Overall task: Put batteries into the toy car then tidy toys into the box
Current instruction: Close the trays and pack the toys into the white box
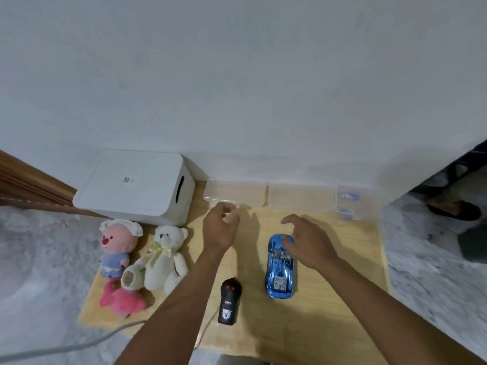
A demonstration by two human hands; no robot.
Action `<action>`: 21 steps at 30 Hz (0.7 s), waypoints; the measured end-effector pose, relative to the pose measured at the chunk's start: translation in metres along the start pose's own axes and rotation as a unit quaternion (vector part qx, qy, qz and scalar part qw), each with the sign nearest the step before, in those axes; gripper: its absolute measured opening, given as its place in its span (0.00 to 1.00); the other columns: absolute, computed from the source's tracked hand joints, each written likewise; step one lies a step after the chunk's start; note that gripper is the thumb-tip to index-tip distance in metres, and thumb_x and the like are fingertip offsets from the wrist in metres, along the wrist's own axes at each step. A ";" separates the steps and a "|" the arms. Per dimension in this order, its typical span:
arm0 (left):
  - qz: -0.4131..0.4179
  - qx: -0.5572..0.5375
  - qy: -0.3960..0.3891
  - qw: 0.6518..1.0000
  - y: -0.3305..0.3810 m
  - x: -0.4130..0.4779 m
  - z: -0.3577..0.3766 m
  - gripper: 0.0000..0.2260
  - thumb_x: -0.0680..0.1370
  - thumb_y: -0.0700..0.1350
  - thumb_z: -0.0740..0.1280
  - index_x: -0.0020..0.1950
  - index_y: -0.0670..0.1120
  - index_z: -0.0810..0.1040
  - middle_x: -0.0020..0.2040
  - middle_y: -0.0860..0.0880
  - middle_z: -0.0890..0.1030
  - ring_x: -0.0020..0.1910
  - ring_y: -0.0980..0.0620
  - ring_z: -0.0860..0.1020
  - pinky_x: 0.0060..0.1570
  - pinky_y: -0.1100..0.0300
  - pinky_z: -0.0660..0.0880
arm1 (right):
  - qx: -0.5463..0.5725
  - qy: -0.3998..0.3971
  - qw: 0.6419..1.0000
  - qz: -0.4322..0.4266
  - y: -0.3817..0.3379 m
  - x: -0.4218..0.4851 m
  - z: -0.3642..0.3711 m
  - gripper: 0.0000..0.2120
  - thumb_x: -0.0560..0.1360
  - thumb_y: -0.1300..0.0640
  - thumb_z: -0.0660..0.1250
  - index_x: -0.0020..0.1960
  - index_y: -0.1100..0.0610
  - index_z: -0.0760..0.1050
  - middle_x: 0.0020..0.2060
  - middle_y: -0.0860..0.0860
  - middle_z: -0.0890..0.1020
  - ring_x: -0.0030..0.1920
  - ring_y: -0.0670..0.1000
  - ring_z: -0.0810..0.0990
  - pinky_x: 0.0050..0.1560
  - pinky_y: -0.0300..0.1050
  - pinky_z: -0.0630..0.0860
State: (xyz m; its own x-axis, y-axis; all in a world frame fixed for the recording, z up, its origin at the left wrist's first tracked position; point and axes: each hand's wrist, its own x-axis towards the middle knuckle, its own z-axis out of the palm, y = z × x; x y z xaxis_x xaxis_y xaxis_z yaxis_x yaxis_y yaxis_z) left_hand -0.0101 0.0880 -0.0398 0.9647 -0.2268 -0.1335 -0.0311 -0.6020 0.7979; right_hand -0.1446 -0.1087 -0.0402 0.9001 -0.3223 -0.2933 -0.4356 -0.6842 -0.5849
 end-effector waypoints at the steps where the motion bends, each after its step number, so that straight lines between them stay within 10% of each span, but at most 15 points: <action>1: 0.000 0.006 0.020 1.000 0.000 0.009 -0.007 0.08 0.77 0.42 0.75 0.55 0.48 0.81 0.50 0.55 0.81 0.51 0.51 0.80 0.51 0.56 0.76 | -0.011 0.003 1.000 -0.010 -0.007 0.008 -0.002 0.17 0.77 0.46 0.68 0.64 0.41 0.71 0.43 0.40 0.73 0.44 0.48 0.78 0.47 0.45 0.76; 11: 0.039 0.115 -0.026 0.992 -0.023 0.062 -0.037 0.28 0.74 0.40 0.75 0.73 0.46 0.71 0.70 0.43 0.71 0.68 0.46 0.71 0.61 0.65 0.62 | -0.165 0.026 0.985 -0.050 -0.067 0.072 0.012 0.25 0.79 0.49 0.66 0.75 0.46 0.65 0.73 0.49 0.65 0.45 0.56 0.83 0.45 0.47 0.77; 21: 0.078 0.097 -0.084 0.989 -0.052 0.089 -0.032 0.33 0.76 0.41 0.75 0.78 0.47 0.66 0.77 0.48 0.69 0.77 0.51 0.63 0.69 0.73 0.51 | -0.274 0.015 0.961 -0.026 -0.078 0.105 0.036 0.31 0.79 0.53 0.66 0.78 0.48 0.57 0.80 0.53 0.57 0.41 0.60 0.83 0.39 0.48 0.74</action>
State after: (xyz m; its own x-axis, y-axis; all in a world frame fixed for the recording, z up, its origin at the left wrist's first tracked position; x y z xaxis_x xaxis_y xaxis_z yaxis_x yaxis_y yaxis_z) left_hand 0.0855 0.1234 -0.0744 0.8880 -0.4423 -0.1260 -0.2415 -0.6817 0.6906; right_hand -0.0166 -0.0654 -0.0521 0.9243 -0.2904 -0.2476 -0.3245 -0.9396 -0.1092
